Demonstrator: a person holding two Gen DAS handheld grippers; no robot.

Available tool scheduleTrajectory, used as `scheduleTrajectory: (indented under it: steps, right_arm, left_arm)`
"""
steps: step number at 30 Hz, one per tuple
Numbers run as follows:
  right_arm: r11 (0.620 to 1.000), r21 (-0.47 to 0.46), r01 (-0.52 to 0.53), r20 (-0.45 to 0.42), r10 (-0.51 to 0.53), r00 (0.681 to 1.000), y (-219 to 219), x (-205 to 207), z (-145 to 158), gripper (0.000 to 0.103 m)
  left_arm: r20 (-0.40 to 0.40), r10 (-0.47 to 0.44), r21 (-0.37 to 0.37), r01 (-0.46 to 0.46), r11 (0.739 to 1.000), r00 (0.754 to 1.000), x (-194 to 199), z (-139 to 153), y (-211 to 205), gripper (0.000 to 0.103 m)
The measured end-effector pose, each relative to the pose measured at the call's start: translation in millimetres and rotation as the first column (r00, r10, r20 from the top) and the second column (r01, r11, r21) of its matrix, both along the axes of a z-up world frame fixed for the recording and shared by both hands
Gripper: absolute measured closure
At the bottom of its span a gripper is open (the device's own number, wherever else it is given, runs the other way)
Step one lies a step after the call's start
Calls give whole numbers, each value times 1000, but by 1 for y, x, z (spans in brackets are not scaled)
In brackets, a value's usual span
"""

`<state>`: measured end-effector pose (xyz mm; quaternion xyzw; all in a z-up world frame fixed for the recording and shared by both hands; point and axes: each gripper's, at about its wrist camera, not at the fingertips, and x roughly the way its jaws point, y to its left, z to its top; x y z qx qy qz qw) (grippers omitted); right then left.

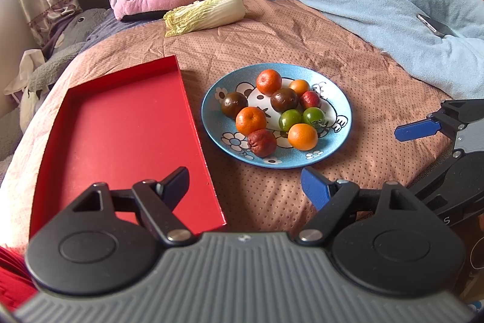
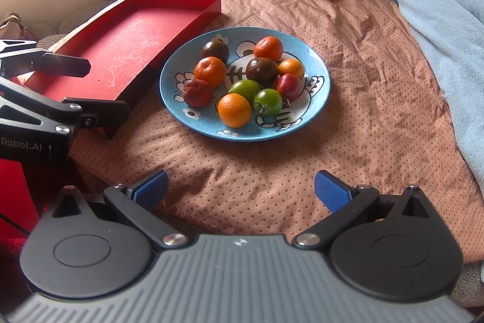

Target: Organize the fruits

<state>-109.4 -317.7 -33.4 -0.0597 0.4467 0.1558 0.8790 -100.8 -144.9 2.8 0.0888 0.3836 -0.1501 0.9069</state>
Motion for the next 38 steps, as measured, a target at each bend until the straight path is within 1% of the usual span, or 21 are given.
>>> scheduleTrajectory:
  steps: [30,35,38]
  right_arm:
    - [1000,0,-4,-3,4,1000,6,2,-1,0]
    - [1000,1,-4,-3,4,1000,4,2,-3,0]
    - [1000,2,-4,-3,4,1000,4,2,-3,0]
  left_arm:
    - [-1,-1,0,1,1000,1000,1,1,0,20]
    - [28,-12,-14,12,1000,1000,-5,0,1,21]
    - [21,-10,-13,11,1000,1000,-5,0,1,21]
